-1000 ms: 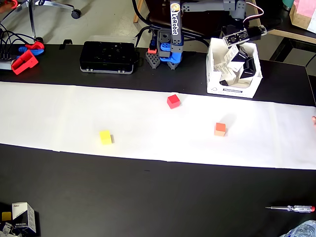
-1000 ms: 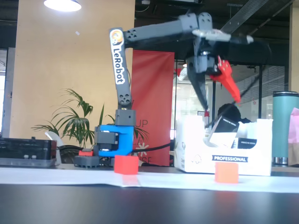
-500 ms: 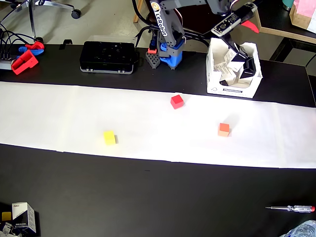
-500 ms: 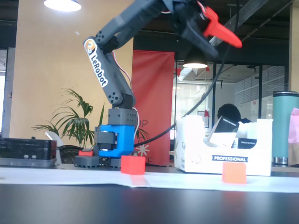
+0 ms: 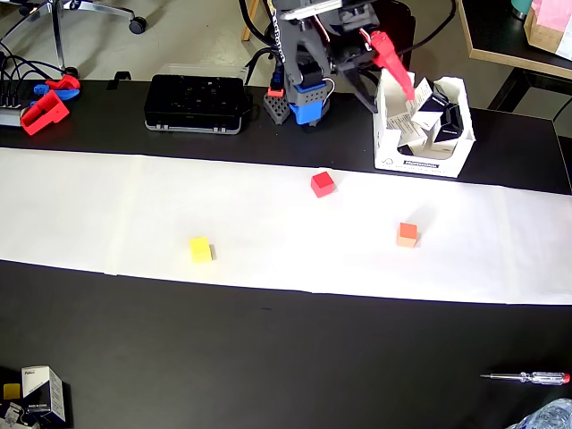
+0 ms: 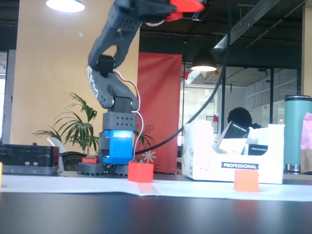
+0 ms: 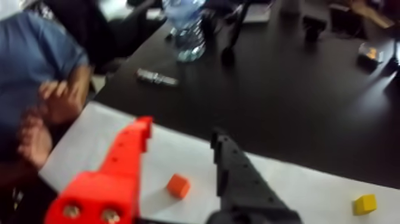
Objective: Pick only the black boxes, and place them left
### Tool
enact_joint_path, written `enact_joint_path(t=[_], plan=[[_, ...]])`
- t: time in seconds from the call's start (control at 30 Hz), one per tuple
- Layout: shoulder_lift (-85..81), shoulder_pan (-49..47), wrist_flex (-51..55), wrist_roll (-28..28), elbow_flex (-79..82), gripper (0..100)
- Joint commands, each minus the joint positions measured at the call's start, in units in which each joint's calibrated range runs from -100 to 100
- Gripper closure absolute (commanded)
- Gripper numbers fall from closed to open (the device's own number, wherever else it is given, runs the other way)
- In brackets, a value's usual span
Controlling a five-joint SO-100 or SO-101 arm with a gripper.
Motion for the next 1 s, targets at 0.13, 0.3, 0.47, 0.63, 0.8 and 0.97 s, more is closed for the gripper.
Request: enact_joint_path(t=[0.13,0.3,0.47,0.63,0.8,0.97], plan=[[-21.6,12.1,-20.3,0.2,17.7,93],[-29.9,17.6,-29.2,0.5,26.6,93],[-35.6,21.4,-38.5,5.9,33.8,93],[-37.0,24.2,-39.4,10.6,34.7,93],[-37.1,24.8,-39.6,10.6,35.4,100],[-37.2,24.8,-39.6,10.6,40.1,100]])
